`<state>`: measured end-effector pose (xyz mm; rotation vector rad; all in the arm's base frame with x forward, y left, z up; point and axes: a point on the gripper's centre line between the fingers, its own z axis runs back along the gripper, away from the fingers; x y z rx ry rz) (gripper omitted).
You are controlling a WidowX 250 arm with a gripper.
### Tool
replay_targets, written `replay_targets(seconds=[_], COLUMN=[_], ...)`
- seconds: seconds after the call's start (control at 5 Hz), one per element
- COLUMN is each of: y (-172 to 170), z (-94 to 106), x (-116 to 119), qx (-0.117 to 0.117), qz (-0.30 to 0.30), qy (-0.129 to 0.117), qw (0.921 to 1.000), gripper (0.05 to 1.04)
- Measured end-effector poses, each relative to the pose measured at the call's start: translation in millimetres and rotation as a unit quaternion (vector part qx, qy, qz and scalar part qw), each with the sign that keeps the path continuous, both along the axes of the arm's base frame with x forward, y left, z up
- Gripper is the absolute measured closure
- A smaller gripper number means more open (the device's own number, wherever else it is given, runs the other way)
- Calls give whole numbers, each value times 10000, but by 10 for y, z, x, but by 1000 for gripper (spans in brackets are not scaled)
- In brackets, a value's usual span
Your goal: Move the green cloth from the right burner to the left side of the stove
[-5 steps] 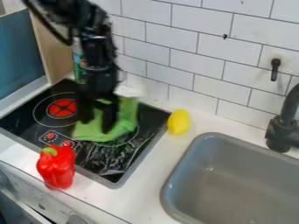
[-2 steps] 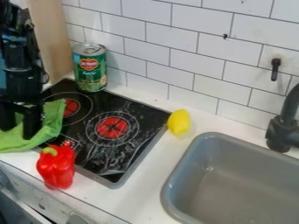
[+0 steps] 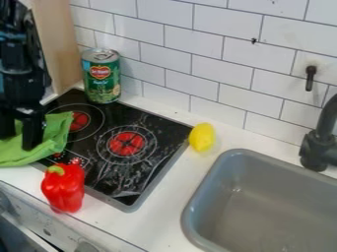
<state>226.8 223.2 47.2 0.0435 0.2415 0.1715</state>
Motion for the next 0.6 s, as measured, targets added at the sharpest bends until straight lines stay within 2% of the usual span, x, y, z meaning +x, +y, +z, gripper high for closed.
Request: replay_targets(seconds=[0.2, 0.4, 0.6], y=[-107, -390, -530], z=[323, 630, 770], x=[116, 211, 163], qx=[156, 182, 183], qz=[-192, -624, -853], qy=[-425, -687, -749], qw=[9988, 9955, 9934], gripper=[83, 83, 83])
